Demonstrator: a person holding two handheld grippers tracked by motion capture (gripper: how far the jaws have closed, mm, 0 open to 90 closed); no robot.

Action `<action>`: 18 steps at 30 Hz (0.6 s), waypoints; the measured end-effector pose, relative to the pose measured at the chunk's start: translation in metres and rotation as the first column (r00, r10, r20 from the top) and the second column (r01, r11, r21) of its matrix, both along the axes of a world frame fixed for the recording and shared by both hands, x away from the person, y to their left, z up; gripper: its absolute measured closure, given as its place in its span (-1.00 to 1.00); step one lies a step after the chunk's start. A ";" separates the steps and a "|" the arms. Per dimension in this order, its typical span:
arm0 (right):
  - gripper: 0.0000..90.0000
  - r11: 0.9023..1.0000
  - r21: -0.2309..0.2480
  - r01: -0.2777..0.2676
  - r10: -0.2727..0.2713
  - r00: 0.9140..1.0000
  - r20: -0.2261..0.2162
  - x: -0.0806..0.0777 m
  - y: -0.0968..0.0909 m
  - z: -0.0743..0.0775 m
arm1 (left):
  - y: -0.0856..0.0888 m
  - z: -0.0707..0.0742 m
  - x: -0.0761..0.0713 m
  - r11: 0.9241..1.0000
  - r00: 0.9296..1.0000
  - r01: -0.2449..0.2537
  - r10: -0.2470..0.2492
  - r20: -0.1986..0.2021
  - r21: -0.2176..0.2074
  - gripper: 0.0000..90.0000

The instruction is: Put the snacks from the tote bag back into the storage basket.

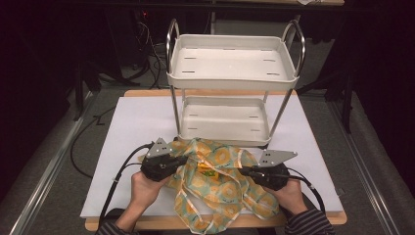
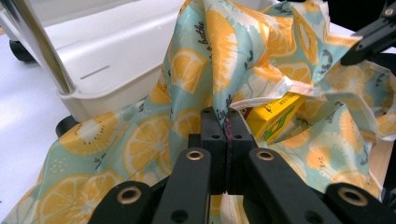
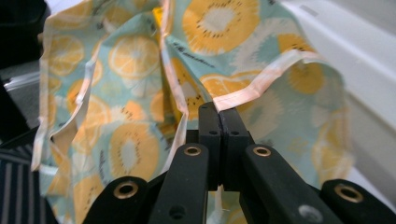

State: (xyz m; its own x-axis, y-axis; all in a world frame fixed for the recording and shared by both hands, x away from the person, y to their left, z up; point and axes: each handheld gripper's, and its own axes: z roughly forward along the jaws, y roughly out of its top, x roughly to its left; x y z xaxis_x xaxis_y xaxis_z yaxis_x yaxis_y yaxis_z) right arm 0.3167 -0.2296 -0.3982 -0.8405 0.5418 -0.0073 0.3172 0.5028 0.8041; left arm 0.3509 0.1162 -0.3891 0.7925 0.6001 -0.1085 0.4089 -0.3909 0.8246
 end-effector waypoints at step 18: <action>1.00 0.990 0.051 0.132 -0.137 0.983 0.120 0.016 -0.001 0.011 | 0.006 0.000 0.002 0.999 0.999 -0.032 0.033 0.027 -0.014 0.98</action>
